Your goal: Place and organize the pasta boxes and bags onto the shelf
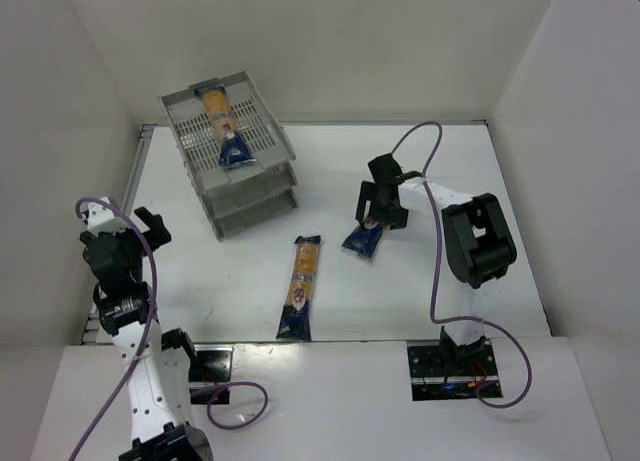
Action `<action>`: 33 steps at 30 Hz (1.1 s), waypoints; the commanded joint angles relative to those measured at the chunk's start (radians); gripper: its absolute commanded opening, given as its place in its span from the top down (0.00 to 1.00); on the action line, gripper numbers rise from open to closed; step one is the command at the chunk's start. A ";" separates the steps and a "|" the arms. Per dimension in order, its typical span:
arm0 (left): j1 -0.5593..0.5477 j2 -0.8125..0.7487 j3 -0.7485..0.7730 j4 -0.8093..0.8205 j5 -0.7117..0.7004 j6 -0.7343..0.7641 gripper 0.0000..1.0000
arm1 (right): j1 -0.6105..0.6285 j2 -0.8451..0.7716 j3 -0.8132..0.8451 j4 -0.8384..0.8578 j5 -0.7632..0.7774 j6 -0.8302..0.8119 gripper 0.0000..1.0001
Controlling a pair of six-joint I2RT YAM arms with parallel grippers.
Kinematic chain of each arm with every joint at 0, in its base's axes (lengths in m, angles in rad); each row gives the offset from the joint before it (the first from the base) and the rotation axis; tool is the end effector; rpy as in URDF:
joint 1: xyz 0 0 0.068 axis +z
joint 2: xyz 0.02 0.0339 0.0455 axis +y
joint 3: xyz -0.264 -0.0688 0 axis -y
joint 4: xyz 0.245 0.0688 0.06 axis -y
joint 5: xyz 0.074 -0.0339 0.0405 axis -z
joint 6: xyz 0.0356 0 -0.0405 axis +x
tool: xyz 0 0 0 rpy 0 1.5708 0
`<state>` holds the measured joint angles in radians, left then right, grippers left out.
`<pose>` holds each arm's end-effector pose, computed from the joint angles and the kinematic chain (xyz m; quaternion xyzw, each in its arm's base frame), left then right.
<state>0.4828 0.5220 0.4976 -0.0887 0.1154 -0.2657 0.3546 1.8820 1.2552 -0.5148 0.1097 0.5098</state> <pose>0.1314 0.0643 0.2868 -0.2365 0.7072 0.0293 0.6656 0.3577 0.1283 0.1702 0.0873 0.9718 0.0404 0.2155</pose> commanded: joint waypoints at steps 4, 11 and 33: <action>0.011 0.007 0.019 0.058 0.015 -0.006 0.01 | 0.069 0.040 -0.077 0.027 -0.018 -0.007 0.09; 0.011 0.007 0.028 0.058 0.006 -0.006 0.01 | 0.096 0.078 -0.037 0.065 0.085 -0.097 0.85; -0.061 -0.079 0.019 0.079 -0.013 -0.015 0.01 | 0.109 -0.633 -0.244 -0.051 -0.524 -0.694 1.00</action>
<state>0.4305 0.4778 0.4976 -0.0666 0.1085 -0.2665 0.4564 1.3453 1.0138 -0.5762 -0.2806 -0.1165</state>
